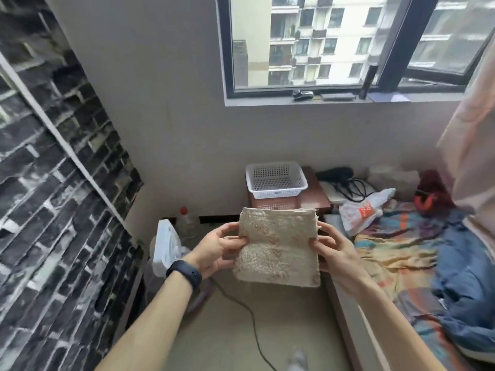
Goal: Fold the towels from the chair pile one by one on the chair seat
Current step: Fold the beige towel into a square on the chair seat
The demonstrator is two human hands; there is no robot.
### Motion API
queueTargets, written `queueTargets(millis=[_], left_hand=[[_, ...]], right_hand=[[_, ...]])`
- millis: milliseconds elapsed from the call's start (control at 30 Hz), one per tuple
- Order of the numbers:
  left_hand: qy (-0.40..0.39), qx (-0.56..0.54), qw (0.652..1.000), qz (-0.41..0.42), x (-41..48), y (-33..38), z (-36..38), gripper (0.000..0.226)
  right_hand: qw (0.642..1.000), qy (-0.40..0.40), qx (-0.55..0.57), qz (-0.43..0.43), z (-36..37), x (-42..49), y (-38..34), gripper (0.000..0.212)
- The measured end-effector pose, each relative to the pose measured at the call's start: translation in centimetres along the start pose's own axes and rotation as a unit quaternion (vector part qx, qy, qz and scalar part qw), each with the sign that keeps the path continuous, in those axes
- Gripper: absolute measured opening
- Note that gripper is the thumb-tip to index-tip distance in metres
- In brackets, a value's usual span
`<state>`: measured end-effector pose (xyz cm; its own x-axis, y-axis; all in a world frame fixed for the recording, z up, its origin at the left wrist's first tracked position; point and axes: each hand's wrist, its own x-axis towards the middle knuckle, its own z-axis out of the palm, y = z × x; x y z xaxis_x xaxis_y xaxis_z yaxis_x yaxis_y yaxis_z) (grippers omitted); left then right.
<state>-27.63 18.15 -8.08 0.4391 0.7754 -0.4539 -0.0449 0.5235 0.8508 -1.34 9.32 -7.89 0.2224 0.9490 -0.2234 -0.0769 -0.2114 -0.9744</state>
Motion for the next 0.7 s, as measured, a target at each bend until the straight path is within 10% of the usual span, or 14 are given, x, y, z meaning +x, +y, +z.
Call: queueTargets(millis=[700], left_hand=[[0.147, 0.032, 0.975, -0.163, 41.1, 5.5, -0.3, 0.033]], right_hand=[[0.97, -0.011, -0.126, 0.206, -6.6, 43.3, 4.9, 0.026]])
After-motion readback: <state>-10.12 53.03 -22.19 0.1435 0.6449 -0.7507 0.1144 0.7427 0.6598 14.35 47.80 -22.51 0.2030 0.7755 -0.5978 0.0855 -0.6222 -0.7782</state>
